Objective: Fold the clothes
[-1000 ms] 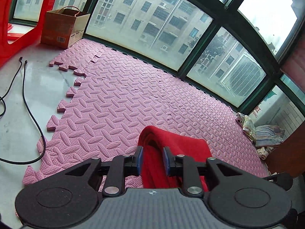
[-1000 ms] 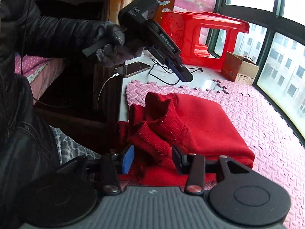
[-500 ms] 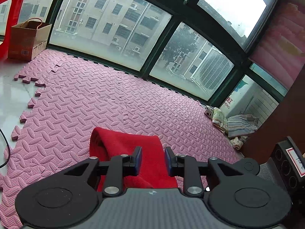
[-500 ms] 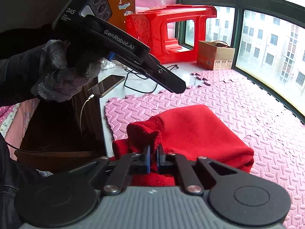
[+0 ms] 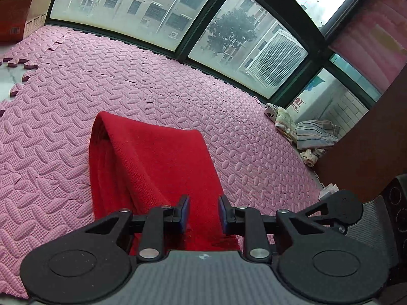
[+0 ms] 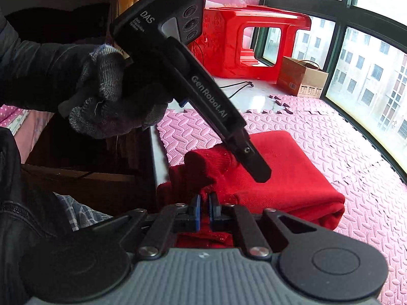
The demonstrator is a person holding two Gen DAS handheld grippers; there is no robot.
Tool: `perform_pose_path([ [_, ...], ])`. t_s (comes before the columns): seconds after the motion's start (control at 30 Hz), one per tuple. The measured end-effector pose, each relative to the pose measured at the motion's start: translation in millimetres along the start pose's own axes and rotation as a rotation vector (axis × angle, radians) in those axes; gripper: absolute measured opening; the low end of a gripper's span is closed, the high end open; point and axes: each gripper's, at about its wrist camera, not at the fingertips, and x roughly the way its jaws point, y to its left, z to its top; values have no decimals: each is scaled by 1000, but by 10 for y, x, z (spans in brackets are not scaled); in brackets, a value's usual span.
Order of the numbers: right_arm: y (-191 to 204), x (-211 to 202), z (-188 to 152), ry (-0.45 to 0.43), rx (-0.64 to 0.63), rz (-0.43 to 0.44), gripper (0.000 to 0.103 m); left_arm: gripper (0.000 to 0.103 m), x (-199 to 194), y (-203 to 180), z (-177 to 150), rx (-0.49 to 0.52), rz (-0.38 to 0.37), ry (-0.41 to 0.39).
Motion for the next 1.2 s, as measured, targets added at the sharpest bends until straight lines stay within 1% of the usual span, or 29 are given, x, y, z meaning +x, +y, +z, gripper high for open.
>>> perform_pose_path([
  [0.13,-11,32,-39,6,8,14,6,28,-180,119,-137,-25,7,-18],
  [0.23,4,63,-71,10,7,22,7,28,-251,139,-174,-19,22,-17],
  [0.37,29,77,-50,11,-4,27,10,28,-348,-80,1,33,-5,-85],
  [0.43,45,82,-51,13,-9,28,13,28,-292,-226,58,95,-27,-107],
  [0.5,51,72,-58,11,-8,25,13,26,-134,-241,65,95,-37,-66],
  [0.6,16,-1,-65,1,14,14,13,26,81,-139,-28,60,-24,8],
  [0.63,0,-33,-67,-2,20,13,14,26,108,-94,-79,46,-30,20],
  [0.7,-83,-146,-65,-13,60,16,15,26,89,-67,-136,47,-34,16],
  [0.73,-154,-196,-56,-22,90,22,18,26,67,-68,-148,49,-39,13],
  [0.77,-270,-262,-36,-33,139,26,18,26,55,-75,-152,50,-46,15],
  [0.8,-355,-283,-14,-38,163,5,19,26,54,-87,-161,54,-52,19],
  [0.93,-695,-199,96,-47,202,-142,19,27,99,-152,-226,97,-46,39],
  [1.1,-1172,259,144,-13,302,-255,19,28,112,-159,-280,106,-41,40],
  [1.2,-1411,534,46,27,356,-298,19,28,127,-149,-309,105,-42,44],
])
